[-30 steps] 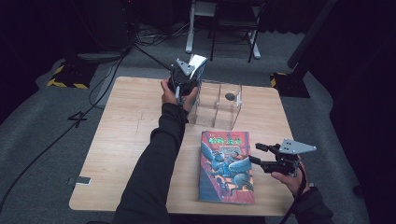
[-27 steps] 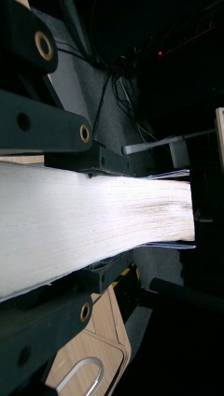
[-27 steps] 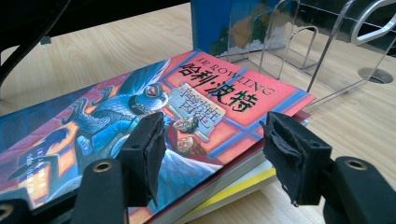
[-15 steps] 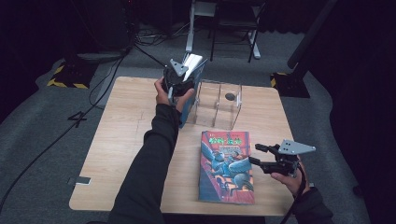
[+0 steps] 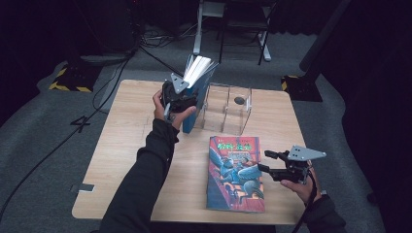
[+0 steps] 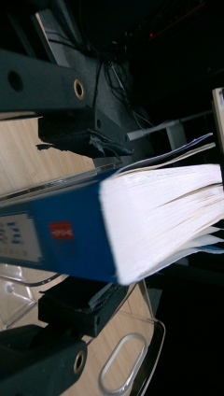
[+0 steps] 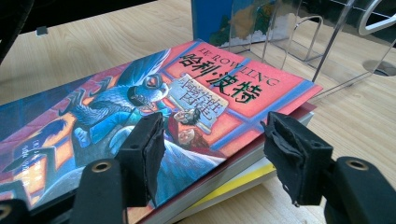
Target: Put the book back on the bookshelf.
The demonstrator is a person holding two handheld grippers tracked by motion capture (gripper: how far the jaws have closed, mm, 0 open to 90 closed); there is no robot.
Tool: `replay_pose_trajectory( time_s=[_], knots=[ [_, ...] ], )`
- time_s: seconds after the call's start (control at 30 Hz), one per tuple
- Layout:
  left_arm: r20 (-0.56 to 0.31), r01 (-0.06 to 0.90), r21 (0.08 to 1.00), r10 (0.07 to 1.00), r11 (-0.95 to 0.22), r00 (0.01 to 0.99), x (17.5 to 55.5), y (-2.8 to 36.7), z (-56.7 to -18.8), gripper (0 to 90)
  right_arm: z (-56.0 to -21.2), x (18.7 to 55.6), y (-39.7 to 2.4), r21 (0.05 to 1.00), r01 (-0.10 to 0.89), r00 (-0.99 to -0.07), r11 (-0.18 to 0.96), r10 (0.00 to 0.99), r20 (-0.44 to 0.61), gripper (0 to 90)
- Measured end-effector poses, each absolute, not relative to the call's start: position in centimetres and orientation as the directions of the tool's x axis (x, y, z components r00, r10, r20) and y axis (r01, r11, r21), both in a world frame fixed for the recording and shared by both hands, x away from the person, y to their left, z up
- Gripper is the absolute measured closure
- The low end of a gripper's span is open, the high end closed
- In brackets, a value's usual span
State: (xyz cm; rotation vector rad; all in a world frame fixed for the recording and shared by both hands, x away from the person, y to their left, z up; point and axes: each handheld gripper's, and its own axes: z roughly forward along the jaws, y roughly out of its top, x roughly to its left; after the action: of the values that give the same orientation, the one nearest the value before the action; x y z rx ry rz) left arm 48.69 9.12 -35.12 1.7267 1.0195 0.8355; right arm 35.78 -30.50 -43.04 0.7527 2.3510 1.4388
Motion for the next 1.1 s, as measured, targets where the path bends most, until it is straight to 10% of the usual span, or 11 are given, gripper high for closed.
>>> replay_pose_trajectory(
  time_s=[1.1],
  knots=[
    [0.116, 0.325, 0.878, 0.813, -0.353, 0.570, 43.0, 12.6, -40.8, 32.7, -43.5, 35.5, -29.9, 0.849, 0.304, -0.847, 0.433, 0.531, 0.033, 38.4]
  ],
)
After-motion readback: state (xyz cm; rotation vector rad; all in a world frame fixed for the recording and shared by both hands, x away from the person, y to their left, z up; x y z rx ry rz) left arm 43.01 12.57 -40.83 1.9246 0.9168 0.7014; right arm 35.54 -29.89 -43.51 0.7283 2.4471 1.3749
